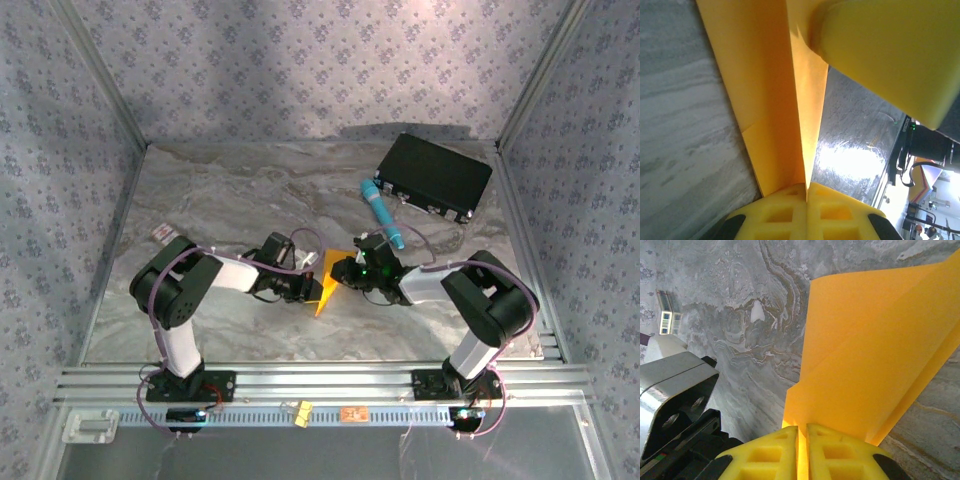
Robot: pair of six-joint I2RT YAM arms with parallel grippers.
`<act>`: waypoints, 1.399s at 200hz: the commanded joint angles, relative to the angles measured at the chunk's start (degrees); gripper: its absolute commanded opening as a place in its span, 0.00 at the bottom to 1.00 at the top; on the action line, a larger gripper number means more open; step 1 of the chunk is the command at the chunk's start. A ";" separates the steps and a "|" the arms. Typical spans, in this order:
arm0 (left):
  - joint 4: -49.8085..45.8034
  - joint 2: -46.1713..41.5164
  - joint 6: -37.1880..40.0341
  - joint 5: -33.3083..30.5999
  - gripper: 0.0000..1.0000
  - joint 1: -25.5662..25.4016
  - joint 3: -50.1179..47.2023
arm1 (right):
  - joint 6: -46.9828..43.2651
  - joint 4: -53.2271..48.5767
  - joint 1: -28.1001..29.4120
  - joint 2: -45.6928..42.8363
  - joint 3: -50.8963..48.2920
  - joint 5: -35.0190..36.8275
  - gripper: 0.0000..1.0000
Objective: Fold a paper plane with a square sheet of paper (pick it up from the middle)
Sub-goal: Fold the wing for the fifth time at the center of the table.
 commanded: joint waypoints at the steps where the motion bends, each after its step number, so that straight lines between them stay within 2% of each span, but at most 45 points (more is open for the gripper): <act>1: -2.50 3.21 0.98 -2.01 0.00 -0.49 -0.05 | -0.34 -1.57 -0.23 0.42 1.28 0.07 0.13; 169: -3.82 3.54 1.13 -3.36 0.00 -0.28 -0.56 | -0.17 -4.08 -0.77 4.98 2.04 -0.78 0.14; 216: -5.52 -0.75 1.54 -3.10 0.14 -0.37 -0.74 | 0.38 -6.87 -0.23 6.26 2.32 0.48 0.13; 238: -6.85 -3.41 1.76 -2.99 0.17 -0.45 -0.63 | 0.19 -7.40 0.06 6.54 2.60 0.59 0.13; 280: -7.19 -4.91 1.67 -1.55 0.11 -0.55 -0.58 | 0.27 -7.75 0.51 7.15 2.95 0.77 0.13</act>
